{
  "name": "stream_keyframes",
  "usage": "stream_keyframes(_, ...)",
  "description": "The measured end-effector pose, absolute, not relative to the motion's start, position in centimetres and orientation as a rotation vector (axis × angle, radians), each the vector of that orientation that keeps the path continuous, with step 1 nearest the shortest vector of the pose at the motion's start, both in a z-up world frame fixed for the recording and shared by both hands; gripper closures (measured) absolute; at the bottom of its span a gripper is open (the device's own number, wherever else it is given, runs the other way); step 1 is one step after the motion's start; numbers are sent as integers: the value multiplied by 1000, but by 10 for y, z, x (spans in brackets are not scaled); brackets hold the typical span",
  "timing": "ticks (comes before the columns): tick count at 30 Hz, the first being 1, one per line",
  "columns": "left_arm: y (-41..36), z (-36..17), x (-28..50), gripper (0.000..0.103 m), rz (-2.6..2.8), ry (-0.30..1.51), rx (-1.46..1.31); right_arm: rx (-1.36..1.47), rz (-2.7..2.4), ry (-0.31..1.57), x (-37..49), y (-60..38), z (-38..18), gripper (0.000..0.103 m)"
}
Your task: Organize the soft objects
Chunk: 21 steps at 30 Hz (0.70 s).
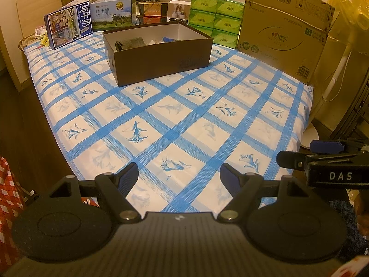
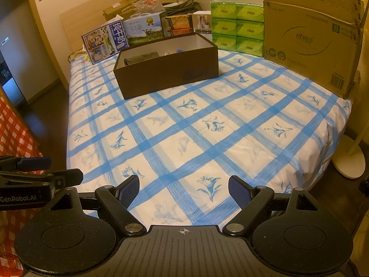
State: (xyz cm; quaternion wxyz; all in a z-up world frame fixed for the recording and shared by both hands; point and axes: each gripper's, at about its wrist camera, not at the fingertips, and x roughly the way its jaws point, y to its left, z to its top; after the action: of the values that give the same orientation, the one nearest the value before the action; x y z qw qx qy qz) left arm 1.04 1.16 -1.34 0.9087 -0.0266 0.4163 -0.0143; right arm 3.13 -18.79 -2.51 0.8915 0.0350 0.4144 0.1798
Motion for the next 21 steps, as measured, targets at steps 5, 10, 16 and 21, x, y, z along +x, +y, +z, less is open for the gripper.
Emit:
stream_keyframes(5,12,-13,10,27,-30,858,-54,73,373,860,32,-188,-24,19)
stream_keyframes(10,12,-14,11,27,-29,860,-54,73,374,859,33,-188,-25,19)
stream_keyframes(16,12,-13,11,27,-31,858,-53,73,373,859,32,-188,-25,19)
stream_keyframes(21,11,-13,11,27,-30,858,-54,72,374,859,32,-188,-25,19)
